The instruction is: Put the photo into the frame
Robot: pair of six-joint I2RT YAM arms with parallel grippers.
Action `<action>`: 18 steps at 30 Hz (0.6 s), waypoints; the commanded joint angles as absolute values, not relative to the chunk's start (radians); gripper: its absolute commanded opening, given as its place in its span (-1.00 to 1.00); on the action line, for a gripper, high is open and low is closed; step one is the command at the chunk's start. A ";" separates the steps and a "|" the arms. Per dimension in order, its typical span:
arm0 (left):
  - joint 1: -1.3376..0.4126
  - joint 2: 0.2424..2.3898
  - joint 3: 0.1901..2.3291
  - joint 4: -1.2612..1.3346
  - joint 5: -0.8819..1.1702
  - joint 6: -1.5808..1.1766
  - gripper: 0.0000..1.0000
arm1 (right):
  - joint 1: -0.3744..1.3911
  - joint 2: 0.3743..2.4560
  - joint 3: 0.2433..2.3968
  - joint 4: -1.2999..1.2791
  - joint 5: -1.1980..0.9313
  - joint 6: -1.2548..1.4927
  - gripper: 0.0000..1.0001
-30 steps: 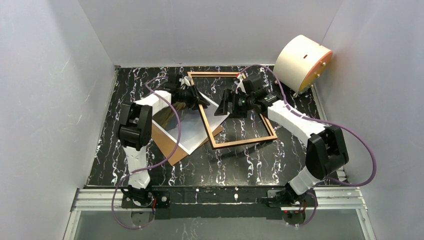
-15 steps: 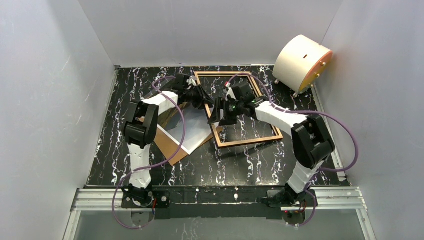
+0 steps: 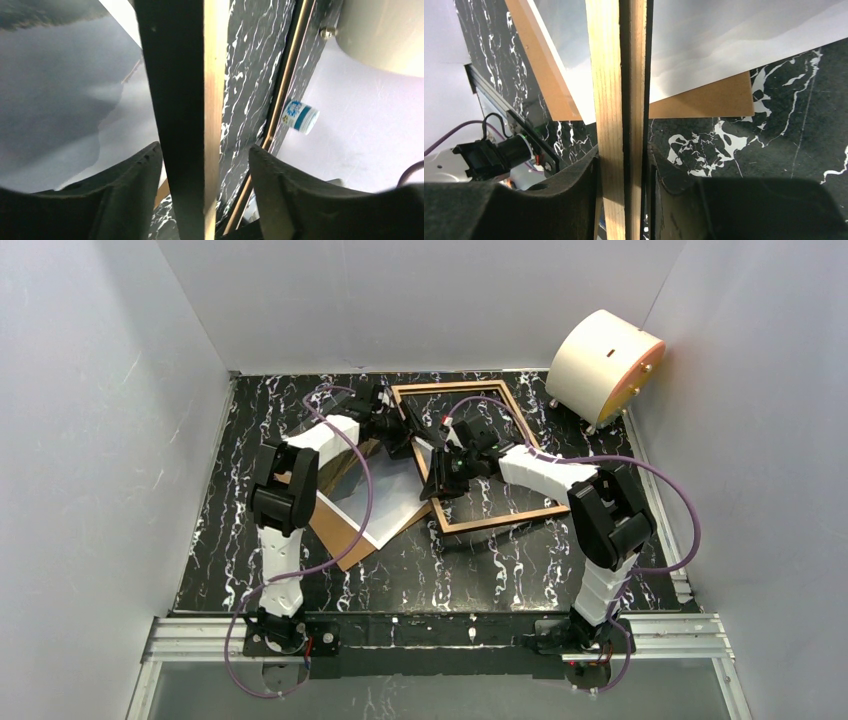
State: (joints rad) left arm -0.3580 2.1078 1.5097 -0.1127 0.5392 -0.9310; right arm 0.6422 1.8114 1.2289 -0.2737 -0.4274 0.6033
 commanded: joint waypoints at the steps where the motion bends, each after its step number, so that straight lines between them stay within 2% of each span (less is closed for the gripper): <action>1: -0.355 2.105 1.615 -0.339 0.427 -0.819 0.36 | 0.643 1.806 1.264 -0.273 -0.358 0.672 -0.54; 4: -0.336 2.094 1.644 -0.433 0.378 -0.767 0.62 | 0.643 1.811 1.268 -0.266 -0.324 0.736 -0.55; 7: -0.302 2.059 1.646 -0.493 0.337 -0.732 0.76 | 0.643 1.824 1.269 -0.276 -0.283 0.785 -0.56; 18: -0.192 1.849 1.462 -0.676 0.168 -0.630 0.80 | 0.658 1.840 1.226 -0.291 -0.274 0.751 -0.41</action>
State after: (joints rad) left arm -0.2127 1.9835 1.5410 -0.5457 0.2718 -0.6853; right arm 0.6456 1.8484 1.2289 -0.2684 -0.2653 0.7471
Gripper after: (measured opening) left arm 0.902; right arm 0.392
